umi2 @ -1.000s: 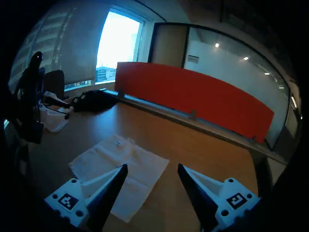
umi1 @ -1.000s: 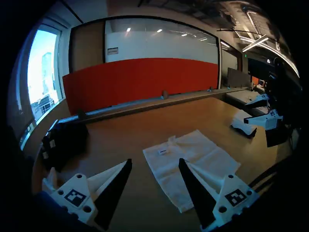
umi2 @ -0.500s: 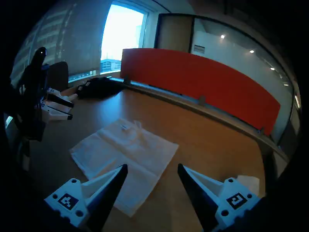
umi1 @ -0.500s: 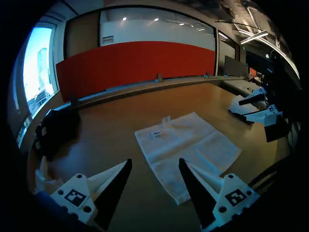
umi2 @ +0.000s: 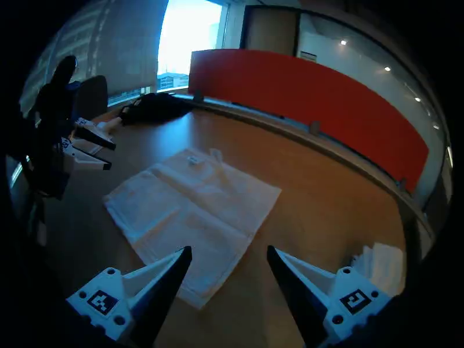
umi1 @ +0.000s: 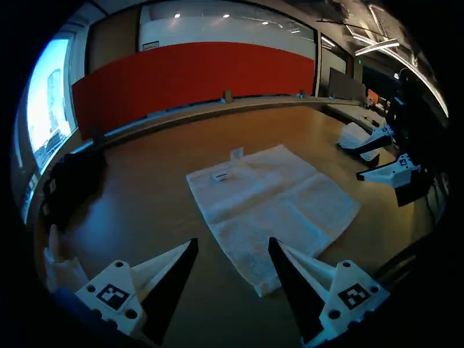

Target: Fold towel

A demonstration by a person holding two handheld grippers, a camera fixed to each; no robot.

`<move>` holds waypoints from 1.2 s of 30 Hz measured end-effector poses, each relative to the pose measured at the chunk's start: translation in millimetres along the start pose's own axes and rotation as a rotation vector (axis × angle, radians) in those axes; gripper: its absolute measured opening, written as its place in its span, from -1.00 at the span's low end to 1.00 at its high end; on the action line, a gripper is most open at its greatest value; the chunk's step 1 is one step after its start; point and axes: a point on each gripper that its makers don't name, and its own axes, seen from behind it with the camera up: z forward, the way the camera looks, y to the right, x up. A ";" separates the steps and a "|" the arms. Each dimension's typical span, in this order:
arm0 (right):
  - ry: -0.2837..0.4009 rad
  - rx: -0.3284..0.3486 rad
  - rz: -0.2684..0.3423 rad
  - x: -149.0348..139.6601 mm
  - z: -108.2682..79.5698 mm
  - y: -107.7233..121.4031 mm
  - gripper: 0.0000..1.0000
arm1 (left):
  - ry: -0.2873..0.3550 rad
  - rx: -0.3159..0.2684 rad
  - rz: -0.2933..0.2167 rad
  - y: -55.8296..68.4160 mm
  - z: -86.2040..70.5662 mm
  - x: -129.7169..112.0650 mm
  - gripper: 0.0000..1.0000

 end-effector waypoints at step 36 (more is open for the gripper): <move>-0.181 0.121 -0.015 -81.7 10.9 -35.9 0.97 | -0.222 -0.124 0.038 36.2 18.0 -80.6 0.79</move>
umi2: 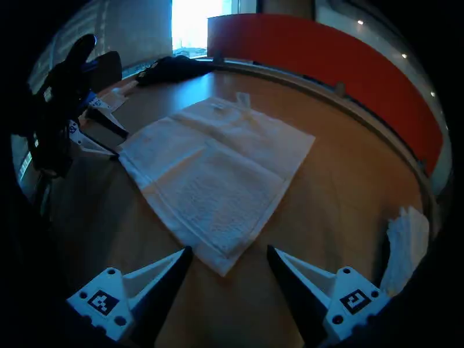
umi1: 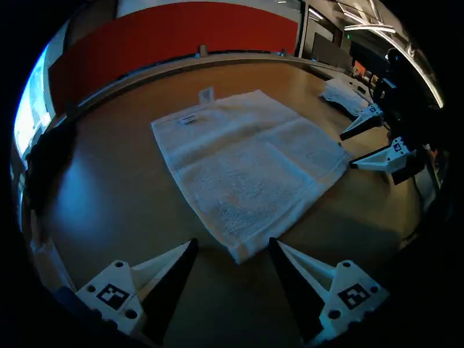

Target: Fold towel

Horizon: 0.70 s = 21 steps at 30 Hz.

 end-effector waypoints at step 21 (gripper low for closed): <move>-0.003 0.042 0.005 -2.5 1.0 -11.0 0.17 | -0.026 0.048 0.012 0.2 0.8 -2.1 0.41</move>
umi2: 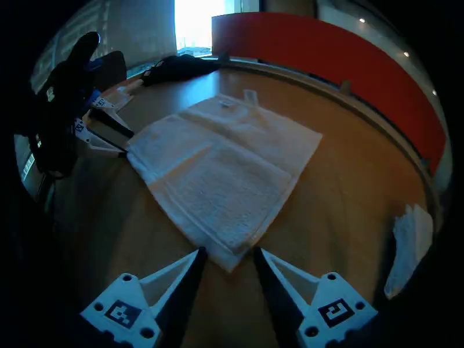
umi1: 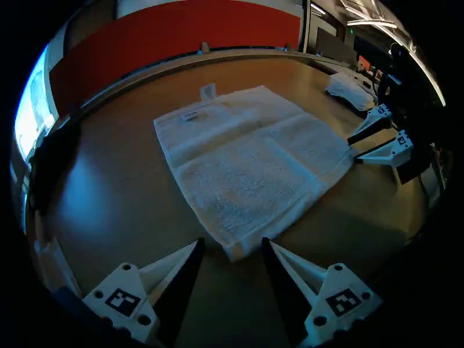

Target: Fold towel

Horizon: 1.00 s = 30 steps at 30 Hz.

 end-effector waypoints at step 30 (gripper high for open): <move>0.031 -0.006 0.045 18.5 -7.7 -4.2 -0.66 | -0.005 0.020 -0.150 6.1 -2.9 5.8 -0.77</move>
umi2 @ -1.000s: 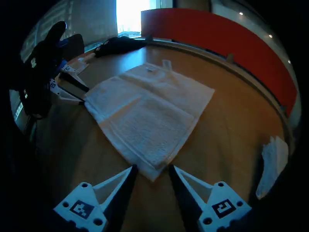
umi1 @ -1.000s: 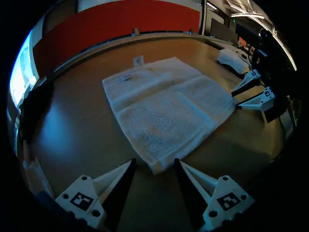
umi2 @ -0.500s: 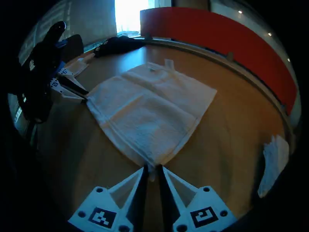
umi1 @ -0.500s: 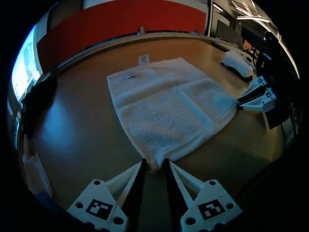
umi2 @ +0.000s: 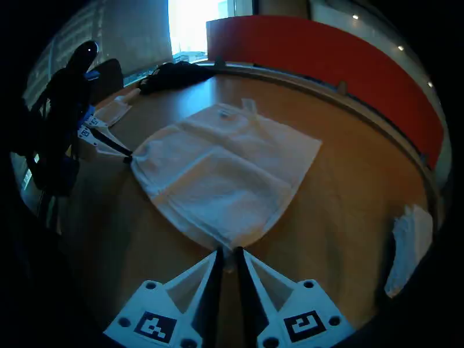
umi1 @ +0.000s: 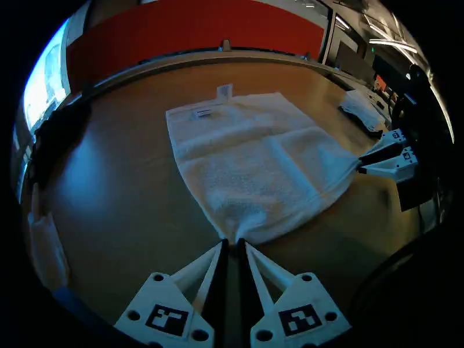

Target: Fold towel

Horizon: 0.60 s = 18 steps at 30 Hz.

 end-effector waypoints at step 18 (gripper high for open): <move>0.072 0.000 -0.049 45.7 -26.9 1.2 -0.66 | 0.037 -0.024 -0.062 3.9 -30.4 33.1 -0.78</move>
